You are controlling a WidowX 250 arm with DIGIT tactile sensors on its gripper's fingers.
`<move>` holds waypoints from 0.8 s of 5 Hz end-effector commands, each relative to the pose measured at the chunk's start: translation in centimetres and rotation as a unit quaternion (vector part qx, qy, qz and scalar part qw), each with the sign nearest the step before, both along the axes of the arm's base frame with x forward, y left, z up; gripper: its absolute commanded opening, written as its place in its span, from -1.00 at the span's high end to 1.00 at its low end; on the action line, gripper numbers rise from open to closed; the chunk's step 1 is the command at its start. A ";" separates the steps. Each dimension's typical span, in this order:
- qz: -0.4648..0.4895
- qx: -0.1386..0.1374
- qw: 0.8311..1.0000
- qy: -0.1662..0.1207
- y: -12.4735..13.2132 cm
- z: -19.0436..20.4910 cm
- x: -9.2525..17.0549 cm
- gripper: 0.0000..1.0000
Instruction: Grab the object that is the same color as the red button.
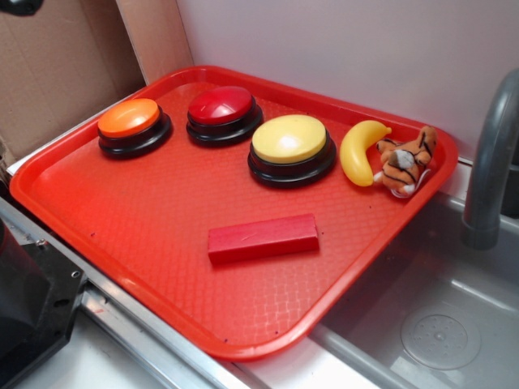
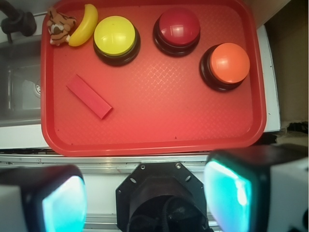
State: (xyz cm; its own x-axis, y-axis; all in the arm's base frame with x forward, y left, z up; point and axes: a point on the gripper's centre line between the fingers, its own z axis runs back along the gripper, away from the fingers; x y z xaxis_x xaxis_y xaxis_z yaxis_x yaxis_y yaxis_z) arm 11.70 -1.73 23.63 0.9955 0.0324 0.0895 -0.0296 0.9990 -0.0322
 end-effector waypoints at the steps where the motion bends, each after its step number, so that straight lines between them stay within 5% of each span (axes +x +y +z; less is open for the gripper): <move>1: 0.000 0.000 1.000 0.000 0.0 0.0 0.0 -1.00; 3: -0.187 0.018 0.982 -0.017 -3.6 -4.3 3.9 -1.00; 4: -0.228 0.044 0.970 -0.074 -5.5 -6.7 5.7 -1.00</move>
